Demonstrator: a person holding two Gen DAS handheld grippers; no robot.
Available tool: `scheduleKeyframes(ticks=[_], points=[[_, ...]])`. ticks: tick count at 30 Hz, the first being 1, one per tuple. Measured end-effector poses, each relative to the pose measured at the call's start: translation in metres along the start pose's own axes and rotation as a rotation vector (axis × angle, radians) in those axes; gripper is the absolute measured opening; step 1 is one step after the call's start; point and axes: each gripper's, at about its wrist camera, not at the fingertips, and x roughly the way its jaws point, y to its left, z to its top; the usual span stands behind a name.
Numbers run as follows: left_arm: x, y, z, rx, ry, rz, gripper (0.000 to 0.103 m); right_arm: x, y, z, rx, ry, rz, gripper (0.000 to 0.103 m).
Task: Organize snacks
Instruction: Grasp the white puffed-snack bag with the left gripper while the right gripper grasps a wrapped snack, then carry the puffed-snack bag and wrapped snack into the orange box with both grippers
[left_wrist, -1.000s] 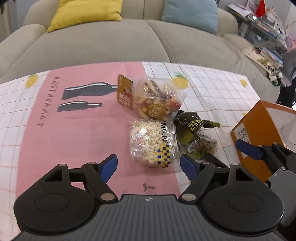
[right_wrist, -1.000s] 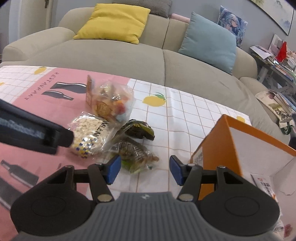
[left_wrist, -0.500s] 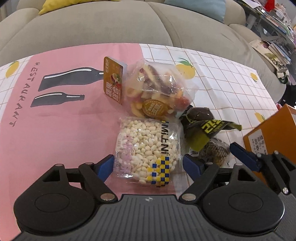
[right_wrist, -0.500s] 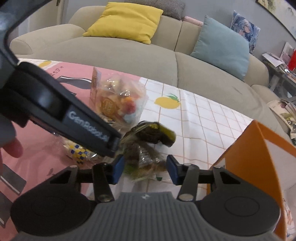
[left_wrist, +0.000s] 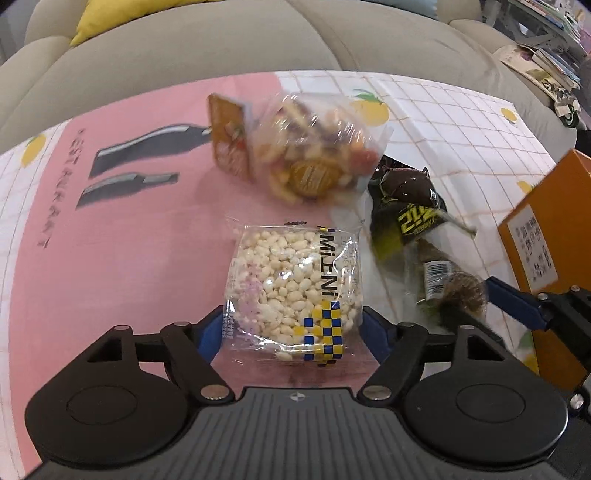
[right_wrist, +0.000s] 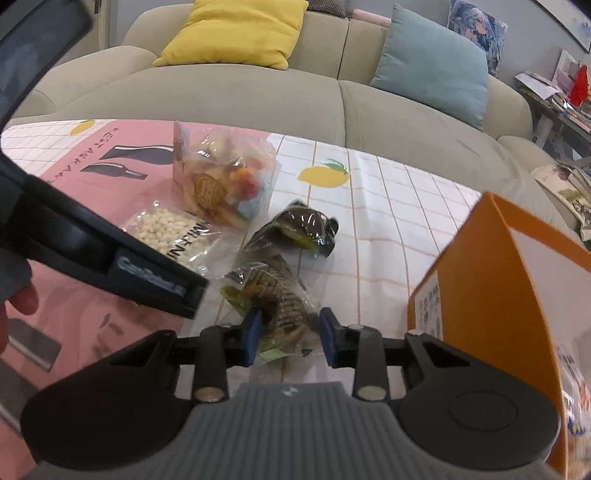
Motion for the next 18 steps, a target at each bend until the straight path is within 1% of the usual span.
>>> scheduleKeyframes(ticks=[2,5,8,12,15,18], points=[[-0.009,0.004,-0.011,-0.024,0.0,-0.004,0.086,-0.008,0.0,-0.004,0.012,0.016,0.003,0.031],[-0.025,0.006,-0.031,-0.039,0.0,-0.016,0.086,-0.024,-0.002,-0.012,0.051,0.059,0.034,0.031],[-0.043,0.002,-0.055,-0.007,0.003,-0.01,0.086,-0.045,-0.003,-0.024,0.067,0.1,0.06,0.031],[-0.064,-0.004,-0.087,0.023,0.03,-0.006,0.086,-0.065,-0.011,-0.042,0.129,0.177,0.131,0.031],[-0.073,-0.011,-0.109,0.025,0.062,-0.012,0.086,-0.08,-0.012,-0.056,0.135,0.201,0.154,0.031],[-0.078,-0.018,-0.128,0.052,0.076,-0.011,0.086,-0.089,-0.017,-0.068,0.189,0.228,0.199,0.031]])
